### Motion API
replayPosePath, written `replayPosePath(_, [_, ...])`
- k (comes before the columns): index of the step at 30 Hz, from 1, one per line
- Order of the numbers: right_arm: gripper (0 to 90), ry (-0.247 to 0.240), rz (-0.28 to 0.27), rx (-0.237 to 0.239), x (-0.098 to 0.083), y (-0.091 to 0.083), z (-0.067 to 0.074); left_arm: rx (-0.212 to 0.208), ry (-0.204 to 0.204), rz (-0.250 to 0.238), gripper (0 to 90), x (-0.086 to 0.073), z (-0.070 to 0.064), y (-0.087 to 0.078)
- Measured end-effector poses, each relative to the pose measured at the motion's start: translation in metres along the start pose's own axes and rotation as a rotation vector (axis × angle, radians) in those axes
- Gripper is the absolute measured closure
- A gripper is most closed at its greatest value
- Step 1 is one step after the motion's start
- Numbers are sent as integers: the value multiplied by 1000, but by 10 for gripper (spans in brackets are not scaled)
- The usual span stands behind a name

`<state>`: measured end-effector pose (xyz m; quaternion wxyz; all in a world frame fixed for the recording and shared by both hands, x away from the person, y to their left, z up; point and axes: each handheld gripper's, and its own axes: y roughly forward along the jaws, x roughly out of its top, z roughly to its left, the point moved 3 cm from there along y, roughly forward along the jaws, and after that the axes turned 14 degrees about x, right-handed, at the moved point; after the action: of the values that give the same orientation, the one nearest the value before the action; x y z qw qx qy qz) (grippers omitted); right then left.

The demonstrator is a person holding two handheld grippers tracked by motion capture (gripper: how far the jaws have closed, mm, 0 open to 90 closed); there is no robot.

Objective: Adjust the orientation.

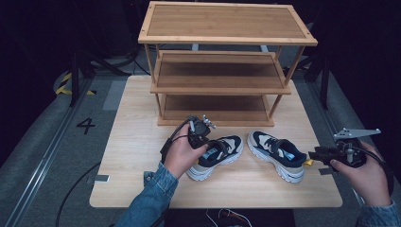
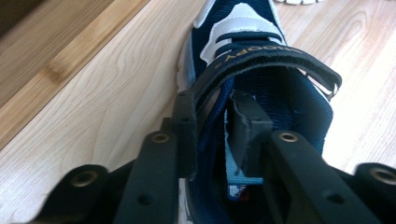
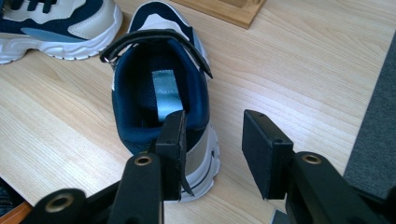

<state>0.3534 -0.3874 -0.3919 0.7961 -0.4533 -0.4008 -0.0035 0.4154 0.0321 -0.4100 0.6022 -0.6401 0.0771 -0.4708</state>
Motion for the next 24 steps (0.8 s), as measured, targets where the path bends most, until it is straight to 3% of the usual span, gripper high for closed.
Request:
replayPosePath(7, [613,-11,2,3,3,2,0,81,-81,21,815,-12,16,-6])
replayPosePath(14, [614,-31,13,18,13,11,1,114,-150,53,819,-29,26,-17])
replayPosePath(19, [612,-51,13,31,19,16,3,93,-162,42,800,-34,27,-20])
replayPosePath(24, [611,-51,12,36,22,16,3,80,-128,53,652,-37,22,-42])
